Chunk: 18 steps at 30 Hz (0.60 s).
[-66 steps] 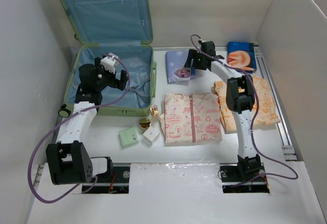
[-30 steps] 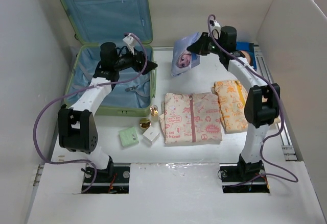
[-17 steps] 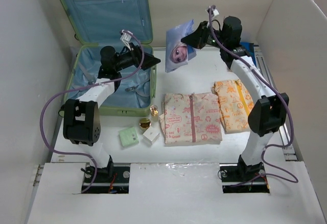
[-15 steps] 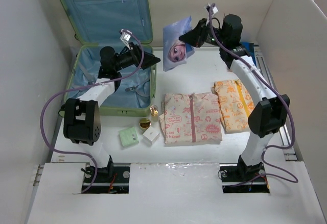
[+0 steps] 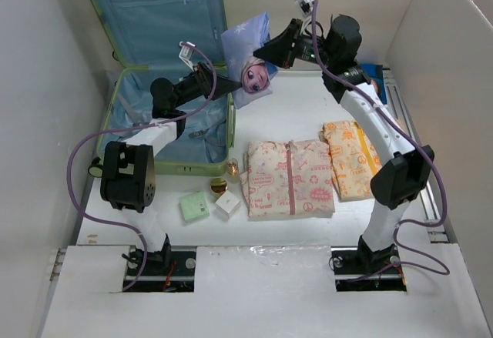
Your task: Pack the luggage
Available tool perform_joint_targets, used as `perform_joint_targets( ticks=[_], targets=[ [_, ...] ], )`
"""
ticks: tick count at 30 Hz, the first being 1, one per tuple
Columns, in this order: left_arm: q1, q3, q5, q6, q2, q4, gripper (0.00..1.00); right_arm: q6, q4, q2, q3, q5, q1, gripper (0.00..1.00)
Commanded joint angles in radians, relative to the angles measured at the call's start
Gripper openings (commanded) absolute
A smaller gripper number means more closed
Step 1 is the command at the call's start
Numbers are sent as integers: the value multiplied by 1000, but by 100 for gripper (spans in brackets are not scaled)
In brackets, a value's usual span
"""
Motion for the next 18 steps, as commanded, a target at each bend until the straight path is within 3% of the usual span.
perform_joint_targets(
  ticks=[1,6,9,10,12,13,14,15,18],
  targets=[
    [-13,32,30,-65,-10,269,92,46,200,-5,5,-51,4,0],
    [-13,52,30,-34,-19,199,0,89,286,28,-105,-62,4,0],
    [30,52,55,1,-19,35,0,89,286,46,-156,-49,-14,0],
    [45,65,72,62,-19,-25,0,89,286,46,-170,-49,-26,3],
    [83,110,141,198,-28,-306,0,89,286,58,-214,-39,-38,15],
    [122,143,151,315,-40,-482,0,89,286,80,-230,-29,-48,27],
    [139,194,94,636,-40,-713,0,89,286,80,-243,-29,-48,36],
    [153,351,35,817,-31,-1209,0,89,286,95,-256,-29,-48,40],
    [162,574,-151,1297,59,-1743,0,89,268,126,-291,-39,-48,62]
  ],
)
